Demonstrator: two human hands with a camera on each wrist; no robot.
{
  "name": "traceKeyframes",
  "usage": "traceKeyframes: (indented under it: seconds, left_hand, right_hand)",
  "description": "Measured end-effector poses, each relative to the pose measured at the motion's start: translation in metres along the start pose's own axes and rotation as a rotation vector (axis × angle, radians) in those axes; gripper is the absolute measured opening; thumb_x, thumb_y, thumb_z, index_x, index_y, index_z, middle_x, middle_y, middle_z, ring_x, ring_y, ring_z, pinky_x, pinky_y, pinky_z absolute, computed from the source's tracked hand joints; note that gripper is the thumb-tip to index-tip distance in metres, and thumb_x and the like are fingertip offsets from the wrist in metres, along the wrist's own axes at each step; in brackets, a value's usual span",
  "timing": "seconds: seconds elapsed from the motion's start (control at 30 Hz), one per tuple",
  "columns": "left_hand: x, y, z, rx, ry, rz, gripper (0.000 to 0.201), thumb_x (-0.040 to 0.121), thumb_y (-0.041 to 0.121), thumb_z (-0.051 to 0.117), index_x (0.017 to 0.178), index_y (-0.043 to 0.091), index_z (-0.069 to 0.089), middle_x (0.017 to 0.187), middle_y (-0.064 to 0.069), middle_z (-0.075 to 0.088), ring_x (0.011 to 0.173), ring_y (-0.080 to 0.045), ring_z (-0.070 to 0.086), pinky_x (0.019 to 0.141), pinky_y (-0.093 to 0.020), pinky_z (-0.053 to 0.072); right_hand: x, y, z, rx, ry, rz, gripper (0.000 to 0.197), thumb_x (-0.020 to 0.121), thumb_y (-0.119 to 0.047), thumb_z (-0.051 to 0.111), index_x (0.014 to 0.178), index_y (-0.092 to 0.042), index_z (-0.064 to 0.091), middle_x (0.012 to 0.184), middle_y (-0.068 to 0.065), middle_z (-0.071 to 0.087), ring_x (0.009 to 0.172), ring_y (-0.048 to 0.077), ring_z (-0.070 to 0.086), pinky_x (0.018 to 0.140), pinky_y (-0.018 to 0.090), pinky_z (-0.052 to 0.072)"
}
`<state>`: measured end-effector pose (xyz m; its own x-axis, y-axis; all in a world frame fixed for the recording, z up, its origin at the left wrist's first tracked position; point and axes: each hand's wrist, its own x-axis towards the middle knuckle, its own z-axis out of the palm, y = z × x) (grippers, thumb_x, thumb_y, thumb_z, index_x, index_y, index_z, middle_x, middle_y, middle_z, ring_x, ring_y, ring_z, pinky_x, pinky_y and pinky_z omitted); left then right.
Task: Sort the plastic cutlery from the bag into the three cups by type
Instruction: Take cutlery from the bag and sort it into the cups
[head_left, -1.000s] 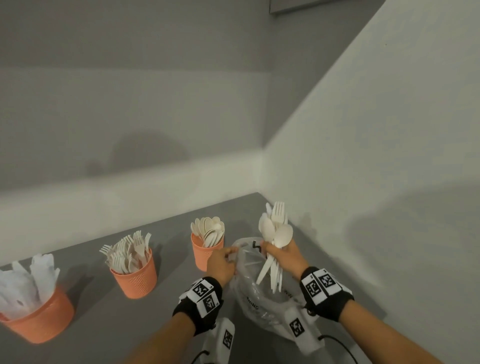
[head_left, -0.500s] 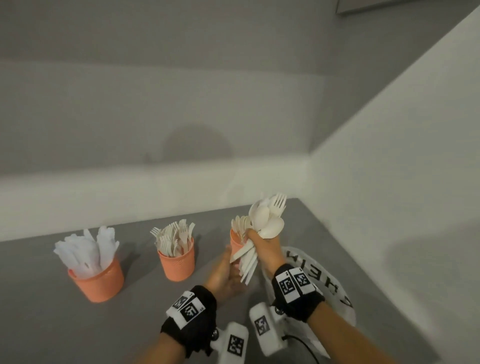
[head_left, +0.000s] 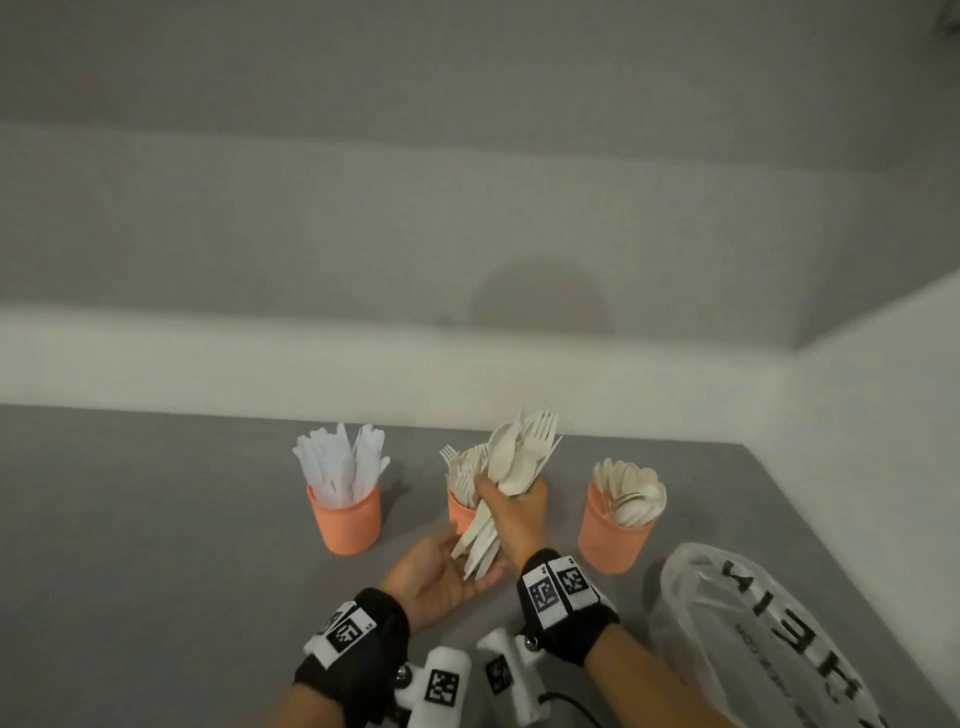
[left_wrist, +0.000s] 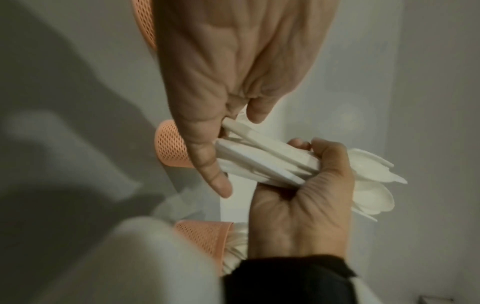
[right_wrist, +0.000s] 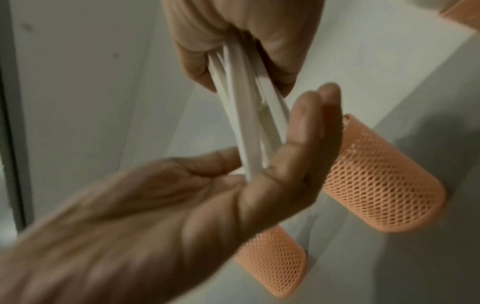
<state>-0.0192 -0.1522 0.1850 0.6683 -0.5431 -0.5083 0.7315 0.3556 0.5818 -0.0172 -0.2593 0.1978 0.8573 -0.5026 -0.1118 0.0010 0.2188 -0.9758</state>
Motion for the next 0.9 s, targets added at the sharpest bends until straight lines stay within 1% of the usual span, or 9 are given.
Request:
traceKeyframes:
  seconds: [0.17, 0.27, 0.37, 0.4, 0.5, 0.6, 0.67, 0.8, 0.9]
  left_hand:
    - [-0.006, 0.018, -0.003, 0.028, -0.026, 0.019, 0.040, 0.100, 0.024, 0.028, 0.108, 0.000, 0.059, 0.093, -0.017, 0.068, 0.087, -0.027, 0.063, 0.074, -0.038, 0.057]
    - [-0.011, 0.027, -0.005, 0.154, -0.056, 0.022, 0.034, 0.093, 0.013, 0.029, 0.094, 0.001, 0.061, 0.079, -0.014, 0.068, 0.078, -0.025, 0.061, 0.081, -0.044, 0.052]
    - [-0.016, 0.040, -0.009, 0.424, -0.048, 0.093, 0.022, 0.087, 0.013, 0.040, 0.083, 0.012, 0.062, 0.083, -0.005, 0.064, 0.082, -0.019, 0.058, 0.085, -0.040, 0.045]
    - [-0.016, 0.045, -0.009, 0.525, -0.043, 0.142, 0.015, 0.084, 0.018, 0.048, 0.090, 0.016, 0.061, 0.094, -0.002, 0.064, 0.093, -0.016, 0.058, 0.086, -0.036, 0.042]
    - [-0.004, 0.056, -0.004, 0.713, -0.010, 0.286, 0.058, 0.074, 0.029, 0.071, 0.124, 0.019, 0.045, 0.124, 0.003, 0.058, 0.117, -0.011, 0.052, 0.093, -0.027, 0.041]
    - [0.007, 0.056, 0.012, 0.704, 0.059, 0.405, 0.049, 0.075, 0.016, 0.075, 0.120, 0.008, 0.056, 0.114, -0.008, 0.067, 0.107, -0.020, 0.063, 0.095, -0.034, 0.050]
    - [0.011, 0.056, 0.020, 0.603, 0.153, 0.446, 0.034, 0.075, 0.009, 0.073, 0.108, 0.005, 0.062, 0.100, -0.011, 0.070, 0.098, -0.025, 0.066, 0.088, -0.034, 0.053]
    - [0.019, 0.060, 0.025, 0.527, 0.264, 0.438, 0.032, 0.076, 0.007, 0.070, 0.107, 0.000, 0.063, 0.085, -0.009, 0.068, 0.084, -0.024, 0.064, 0.071, -0.029, 0.052]
    - [0.019, 0.068, 0.025, 0.509, 0.237, 0.448, 0.031, 0.082, 0.010, 0.063, 0.111, -0.001, 0.062, 0.085, -0.008, 0.068, 0.079, -0.019, 0.065, 0.067, -0.026, 0.052]
  right_hand:
    - [-0.004, 0.014, 0.025, -0.071, -0.044, -0.024, 0.023, 0.067, -0.008, 0.074, 0.087, -0.008, 0.063, 0.075, 0.007, 0.069, 0.071, 0.022, 0.067, 0.069, 0.032, 0.056]
    - [0.000, 0.010, 0.029, -0.107, -0.083, -0.015, 0.016, 0.075, 0.001, 0.063, 0.065, -0.010, 0.057, 0.051, 0.004, 0.057, 0.049, 0.019, 0.055, 0.058, 0.032, 0.049]
    - [0.010, 0.011, 0.030, -0.181, -0.069, -0.079, 0.004, 0.066, -0.016, 0.064, 0.066, -0.017, 0.060, 0.058, 0.005, 0.062, 0.056, 0.023, 0.060, 0.061, 0.038, 0.053]
    - [0.013, 0.013, 0.030, -0.224, -0.068, -0.111, 0.008, 0.061, -0.024, 0.063, 0.069, -0.021, 0.062, 0.067, 0.004, 0.066, 0.065, 0.025, 0.065, 0.068, 0.041, 0.055]
    - [0.010, 0.014, 0.034, -0.376, -0.126, -0.209, 0.013, 0.071, -0.025, 0.056, 0.070, -0.037, 0.059, 0.078, -0.006, 0.067, 0.082, 0.018, 0.066, 0.080, 0.040, 0.056]
    - [0.001, 0.012, 0.038, -0.519, -0.191, -0.255, 0.016, 0.083, -0.030, 0.055, 0.095, -0.039, 0.059, 0.102, -0.002, 0.064, 0.101, 0.021, 0.060, 0.095, 0.038, 0.048]
    - [-0.002, 0.014, 0.040, -0.688, -0.198, -0.232, 0.029, 0.088, -0.022, 0.055, 0.115, -0.015, 0.058, 0.113, 0.007, 0.062, 0.108, 0.026, 0.058, 0.097, 0.036, 0.044]
    - [0.002, 0.018, 0.040, -0.898, -0.185, -0.277, 0.054, 0.068, -0.058, 0.038, 0.104, -0.022, 0.059, 0.097, -0.002, 0.069, 0.101, 0.018, 0.062, 0.098, 0.039, 0.045]
    - [0.009, 0.005, 0.033, -0.802, -0.255, -0.232, 0.049, 0.065, -0.044, 0.062, 0.108, -0.023, 0.052, 0.091, -0.006, 0.066, 0.095, 0.017, 0.064, 0.091, 0.034, 0.048]
